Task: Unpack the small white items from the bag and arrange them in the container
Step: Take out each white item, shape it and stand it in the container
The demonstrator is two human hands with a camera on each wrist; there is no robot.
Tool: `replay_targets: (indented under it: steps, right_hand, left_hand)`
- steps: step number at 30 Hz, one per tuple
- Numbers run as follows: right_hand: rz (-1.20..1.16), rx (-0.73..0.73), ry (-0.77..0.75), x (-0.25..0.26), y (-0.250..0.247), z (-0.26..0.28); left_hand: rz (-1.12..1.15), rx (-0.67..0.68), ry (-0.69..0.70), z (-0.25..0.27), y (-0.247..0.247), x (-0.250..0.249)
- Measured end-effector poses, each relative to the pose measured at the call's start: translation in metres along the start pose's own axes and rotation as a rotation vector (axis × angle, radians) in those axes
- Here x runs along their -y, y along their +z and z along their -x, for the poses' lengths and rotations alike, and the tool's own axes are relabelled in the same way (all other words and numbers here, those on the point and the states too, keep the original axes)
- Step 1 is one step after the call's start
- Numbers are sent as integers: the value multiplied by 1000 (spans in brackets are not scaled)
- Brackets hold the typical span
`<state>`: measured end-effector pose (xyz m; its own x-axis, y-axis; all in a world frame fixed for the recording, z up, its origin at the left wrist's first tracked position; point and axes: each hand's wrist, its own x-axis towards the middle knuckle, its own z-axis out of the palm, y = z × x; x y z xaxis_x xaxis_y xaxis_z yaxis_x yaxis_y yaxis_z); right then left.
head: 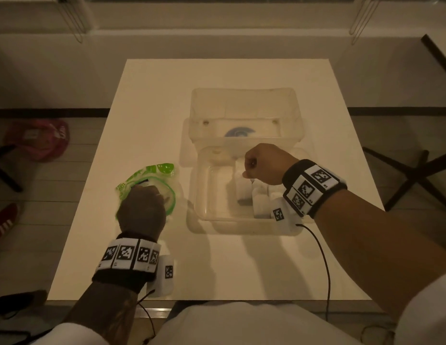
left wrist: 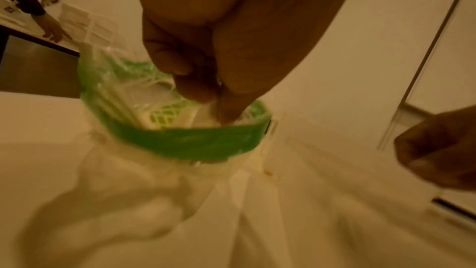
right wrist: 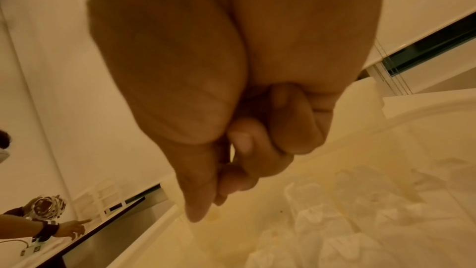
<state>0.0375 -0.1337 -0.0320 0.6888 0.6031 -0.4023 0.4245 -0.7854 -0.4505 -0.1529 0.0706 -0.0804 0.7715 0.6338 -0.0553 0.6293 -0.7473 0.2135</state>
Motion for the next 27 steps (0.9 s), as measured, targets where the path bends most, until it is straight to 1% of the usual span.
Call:
replay_targets:
  steps: [4,6,8,10,12,13,15,17,21,23,26,27]
  right_hand:
    - [2,15,-63,10,-8,6]
    - [-7,28,-119,19,-13,11]
    - [-52,46,-185,29,-17,16]
    - [-105,53,-262,39,-20,20]
    - [-136,61,-324,46,-22,23]
    - [-138,72,-344,49,-23,24]
    - [-138,104,-370,52,-26,28]
    - [-164,115,-379,50,-28,30]
    - [-272,110,-342,41,-33,36]
    - [-303,81,-329,37,-35,38]
    - [-375,-3,-295,32,-36,40]
    - [-416,-34,-283,30,-36,40]
  left_hand:
    - [120,-36,77,5,-34,-11]
    - [191,-25,152,4,-52,-20]
    - [296,46,213,1,-67,-31]
    - [386,177,281,-2,-79,-42]
    - [429,316,368,-4,-86,-53]
    - [440,357,408,-5,-87,-58]
    - [467,366,477,-8,-87,-66]
    - [531,334,501,-12,-86,-74]
    - [704,317,494,-15,-83,-84]
    - [770,300,441,-15,-79,-88]
    - [918,257,210,-9,-72,-95]
    - [934,258,132,-5,-69,-97]
